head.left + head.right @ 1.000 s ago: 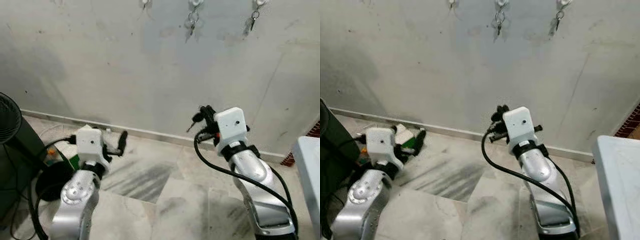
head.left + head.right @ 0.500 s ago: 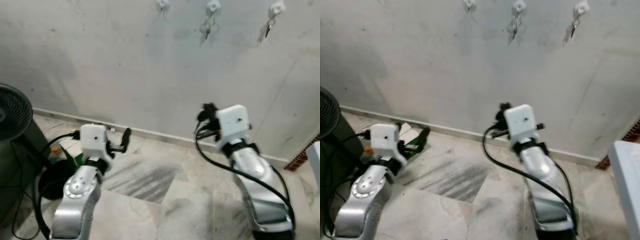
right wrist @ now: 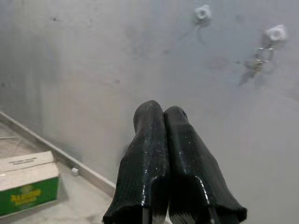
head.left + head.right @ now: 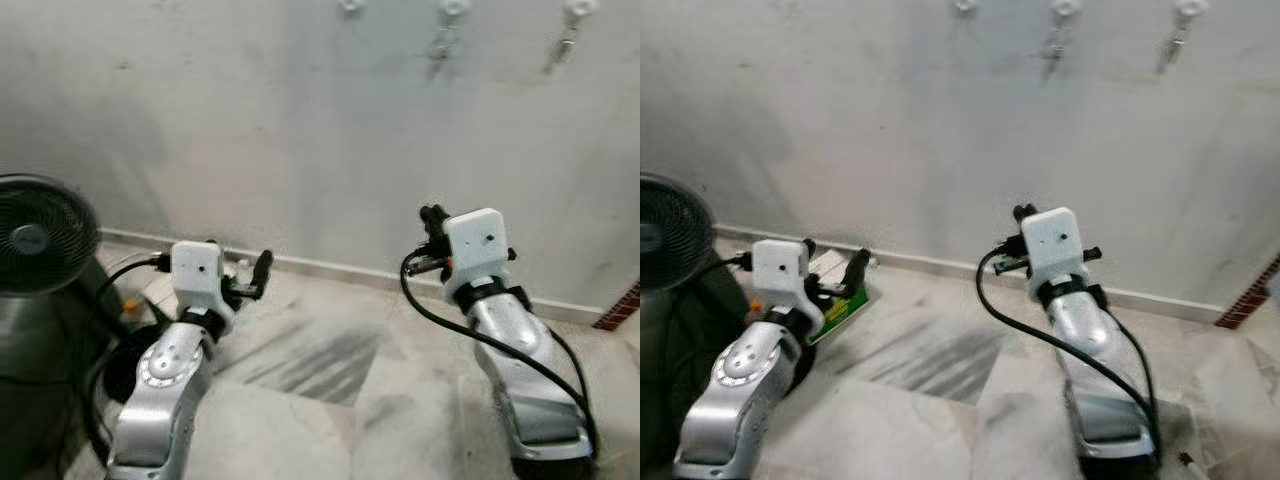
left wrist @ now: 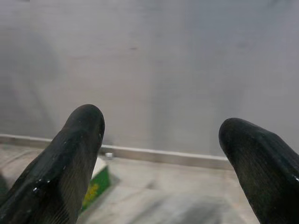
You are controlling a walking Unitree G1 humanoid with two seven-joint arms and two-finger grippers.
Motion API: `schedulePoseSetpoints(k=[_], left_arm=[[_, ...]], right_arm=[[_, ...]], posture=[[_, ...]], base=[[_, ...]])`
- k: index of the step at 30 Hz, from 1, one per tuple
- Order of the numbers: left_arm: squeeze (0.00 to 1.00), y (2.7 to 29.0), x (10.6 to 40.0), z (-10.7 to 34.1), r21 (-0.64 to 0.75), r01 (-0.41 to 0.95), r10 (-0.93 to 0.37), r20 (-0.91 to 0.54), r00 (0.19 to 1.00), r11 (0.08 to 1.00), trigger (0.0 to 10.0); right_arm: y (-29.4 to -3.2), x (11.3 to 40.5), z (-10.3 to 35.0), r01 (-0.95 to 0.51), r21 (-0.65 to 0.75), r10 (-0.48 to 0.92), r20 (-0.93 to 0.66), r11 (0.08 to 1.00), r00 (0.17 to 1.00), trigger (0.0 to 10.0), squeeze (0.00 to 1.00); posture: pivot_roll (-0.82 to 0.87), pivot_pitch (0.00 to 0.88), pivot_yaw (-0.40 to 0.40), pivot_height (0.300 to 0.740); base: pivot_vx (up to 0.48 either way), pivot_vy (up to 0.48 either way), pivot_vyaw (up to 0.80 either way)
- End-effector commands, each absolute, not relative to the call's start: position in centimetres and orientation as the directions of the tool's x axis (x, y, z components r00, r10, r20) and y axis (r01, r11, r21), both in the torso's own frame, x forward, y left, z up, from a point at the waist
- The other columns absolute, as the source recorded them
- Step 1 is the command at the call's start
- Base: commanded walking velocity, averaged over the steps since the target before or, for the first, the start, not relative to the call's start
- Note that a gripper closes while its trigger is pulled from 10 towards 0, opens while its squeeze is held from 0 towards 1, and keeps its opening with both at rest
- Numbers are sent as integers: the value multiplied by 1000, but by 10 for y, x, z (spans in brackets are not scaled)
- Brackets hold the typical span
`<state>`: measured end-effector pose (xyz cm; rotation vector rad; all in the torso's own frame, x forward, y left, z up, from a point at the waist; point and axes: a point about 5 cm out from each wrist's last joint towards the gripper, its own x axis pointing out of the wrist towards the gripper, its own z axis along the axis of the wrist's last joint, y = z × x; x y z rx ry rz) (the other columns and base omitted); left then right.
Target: Hang keys on a hook
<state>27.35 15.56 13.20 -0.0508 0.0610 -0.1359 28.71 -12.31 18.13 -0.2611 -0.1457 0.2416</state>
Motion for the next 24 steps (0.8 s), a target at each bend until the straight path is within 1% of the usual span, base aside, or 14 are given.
schedulePoseSetpoints(k=[1,2,9,12,14,15,16,17,19,21,24], left_arm=[[0,149,276,134,-56,157,-160,-55,986,986,10000],[0,148,277,134,-57,158,-161,-53,985,986,10000],[0,144,279,138,-61,186,-188,-25,982,981,10000],[0,138,283,139,-89,209,-211,-12,977,974,10000],[0,138,284,141,-87,216,-217,2,976,972,10000],[0,138,287,141,-87,212,-213,-1,977,973,10000],[0,138,287,141,-87,212,-213,-1,977,973,10000],[0,136,289,140,-119,214,-216,-3,976,969,10000],[0,134,291,142,-117,214,-214,11,977,970,10000],[0,131,293,139,-153,203,-203,11,979,967,10000],[0,128,292,137,-156,214,-215,11,977,964,10000]], right_arm=[[-129,288,185,-192,-281,234,124,940,964,10000,0],[-129,288,185,-191,-281,233,125,940,964,10000,0],[-128,292,188,-177,-301,226,135,937,965,10000,0],[-128,295,189,-164,-330,215,126,930,968,10000,0],[-127,297,189,-165,-340,218,122,926,968,10000,0],[-127,297,191,-171,-343,224,119,924,967,10000,0],[-127,297,191,-171,-343,224,119,924,967,10000,0],[-127,297,191,-183,-357,238,117,916,964,10000,0],[-130,299,188,-192,-367,245,106,910,964,10000,0],[-141,303,182,-181,-347,221,76,920,972,10000,0],[-146,305,180,-178,-345,214,71,922,974,10000,0]], posture=[[-34,72,72,740],[-34,72,72,740],[-35,75,65,740],[-24,61,22,740],[-28,61,19,740],[-35,50,1,740],[-35,50,1,740],[-35,50,1,740],[-40,33,5,740],[-56,21,41,740],[-60,20,50,740]], base=[[0,480,0],[0,480,0],[0,0,0],[0,0,0],[0,0,0],[0,0,0],[0,0,0],[0,0,0],[0,0,0],[0,0,0],[0,0,0]])
